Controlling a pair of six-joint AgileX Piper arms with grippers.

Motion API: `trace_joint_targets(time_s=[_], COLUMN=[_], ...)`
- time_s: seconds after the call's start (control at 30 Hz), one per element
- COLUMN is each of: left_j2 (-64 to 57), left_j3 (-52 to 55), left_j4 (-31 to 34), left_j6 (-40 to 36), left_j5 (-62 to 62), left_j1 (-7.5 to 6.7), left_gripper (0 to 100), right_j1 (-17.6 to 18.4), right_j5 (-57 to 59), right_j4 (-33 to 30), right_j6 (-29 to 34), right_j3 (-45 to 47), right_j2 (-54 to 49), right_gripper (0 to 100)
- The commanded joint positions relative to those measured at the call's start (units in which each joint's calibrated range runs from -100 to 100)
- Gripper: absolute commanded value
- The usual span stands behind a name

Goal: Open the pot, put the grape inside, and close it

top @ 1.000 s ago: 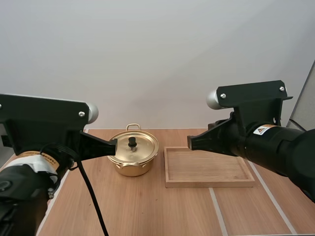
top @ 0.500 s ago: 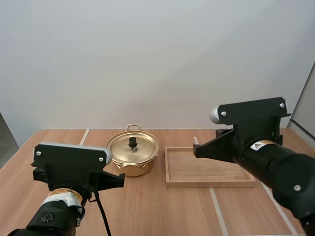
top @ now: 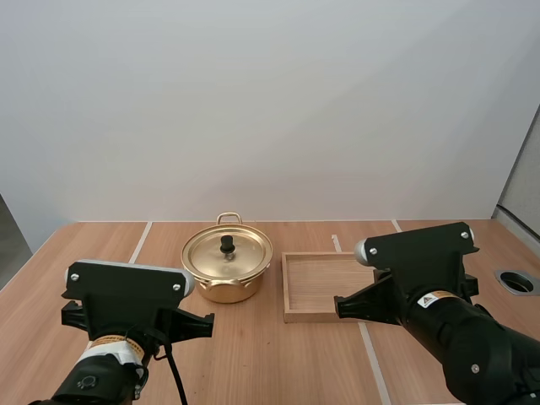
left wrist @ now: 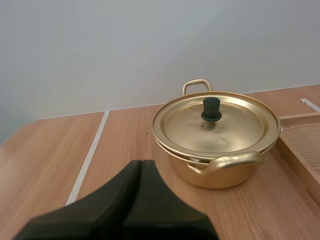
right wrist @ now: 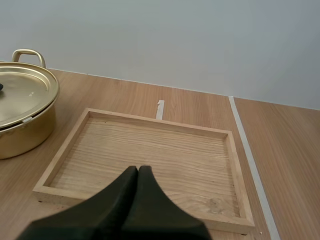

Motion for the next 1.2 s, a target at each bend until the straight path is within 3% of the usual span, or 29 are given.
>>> trace_joint_targets(time_s=[0.0, 0.5, 0.73, 1.17], left_j2=[-0.26, -0.26, -0.26, -9.05], left_j3=[0.08, 0.08, 0.08, 0.08], left_j4=[0.57, 0.57, 0.57, 0.57], left_j6=[-0.45, -0.45, -0.45, -0.45], left_j5=[-0.05, -0.05, -0.05, -0.05], left_j1=[0.11, 0.11, 0.11, 1.32], left_gripper=[0, 0, 0, 0], right_j1=[-0.27, -0.27, 0.21, 2.97], right_j5=[-1.70, -1.16, -12.09, -6.54], right_j4=[-1.98, -6.87, -7.91, -9.45], right_j6=[-0.62, -1.60, -4.01, -4.01], right_j3=[0.09, 0.79, 7.87, 10.94], right_j2=[-0.49, -0.49, -1.12, -17.46], right_gripper=[0, 0, 0, 0])
